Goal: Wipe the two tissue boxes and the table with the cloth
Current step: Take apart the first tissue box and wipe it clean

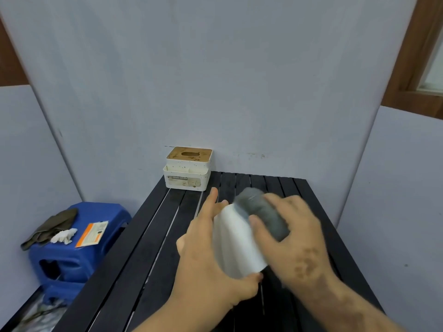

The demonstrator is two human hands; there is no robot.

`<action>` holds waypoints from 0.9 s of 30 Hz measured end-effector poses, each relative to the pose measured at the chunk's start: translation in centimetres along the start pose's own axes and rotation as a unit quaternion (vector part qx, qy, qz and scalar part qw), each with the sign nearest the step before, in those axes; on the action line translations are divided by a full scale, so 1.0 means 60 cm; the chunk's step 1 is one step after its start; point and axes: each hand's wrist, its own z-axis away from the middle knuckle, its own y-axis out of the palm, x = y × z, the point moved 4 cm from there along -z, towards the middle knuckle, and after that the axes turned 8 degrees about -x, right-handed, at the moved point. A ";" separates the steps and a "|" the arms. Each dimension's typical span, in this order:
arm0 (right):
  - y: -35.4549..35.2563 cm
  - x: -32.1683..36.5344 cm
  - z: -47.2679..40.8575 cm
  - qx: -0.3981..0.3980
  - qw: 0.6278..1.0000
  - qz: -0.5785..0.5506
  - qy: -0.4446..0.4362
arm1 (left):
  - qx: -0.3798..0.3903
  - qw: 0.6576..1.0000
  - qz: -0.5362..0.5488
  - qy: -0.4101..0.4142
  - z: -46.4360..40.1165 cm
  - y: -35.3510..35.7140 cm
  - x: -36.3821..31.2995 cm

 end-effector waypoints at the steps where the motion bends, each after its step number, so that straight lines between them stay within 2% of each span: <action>1: 0.004 0.020 0.010 0.027 0.998 -0.037 -0.047 | -0.004 1.000 0.002 0.000 0.000 -0.001 0.003; 3: 0.007 0.022 0.009 0.068 0.991 -0.051 -0.101 | 0.006 1.000 0.003 -0.002 0.001 -0.002 0.008; 4: 0.002 0.002 -0.001 0.061 0.994 -0.043 -0.082 | 0.011 1.000 -0.001 0.000 0.001 -0.003 0.008; 7: -0.020 -0.082 -0.036 0.001 0.996 0.008 0.089 | 0.016 1.000 -0.012 0.003 -0.003 -0.003 0.007; 9: -0.020 -0.099 -0.031 -0.013 0.992 0.042 0.122 | 0.027 0.999 -0.018 0.003 -0.002 0.001 0.002; 12: -0.006 -0.035 -0.002 -0.005 1.000 -0.009 0.029 | 0.029 0.999 -0.020 0.016 -0.002 0.000 0.003; 14: 0.003 0.013 0.019 0.045 0.995 -0.056 -0.062 | 0.021 1.000 -0.013 0.018 -0.006 -0.003 0.008; 16: 0.004 0.014 0.014 0.077 0.989 -0.035 -0.122 | 0.020 1.000 -0.012 0.019 -0.009 -0.004 0.009; 17: -0.002 -0.005 0.004 0.069 0.992 -0.027 -0.106 | 0.022 0.999 -0.016 0.017 -0.009 -0.003 0.008; 20: -0.018 -0.081 -0.029 0.029 0.998 -0.020 0.058 | 0.026 0.999 -0.026 0.009 -0.011 -0.001 0.008; 22: -0.018 -0.101 -0.030 0.014 0.995 0.023 0.091 | 0.026 0.999 -0.028 0.008 -0.011 0.001 0.006; 24: -0.010 -0.072 -0.015 0.010 0.998 0.033 0.057 | 0.020 0.999 -0.025 0.011 -0.011 0.001 0.005; 27: 0.005 0.000 0.011 0.066 0.994 -0.043 -0.070 | 0.011 1.000 -0.017 0.007 -0.011 0.000 0.011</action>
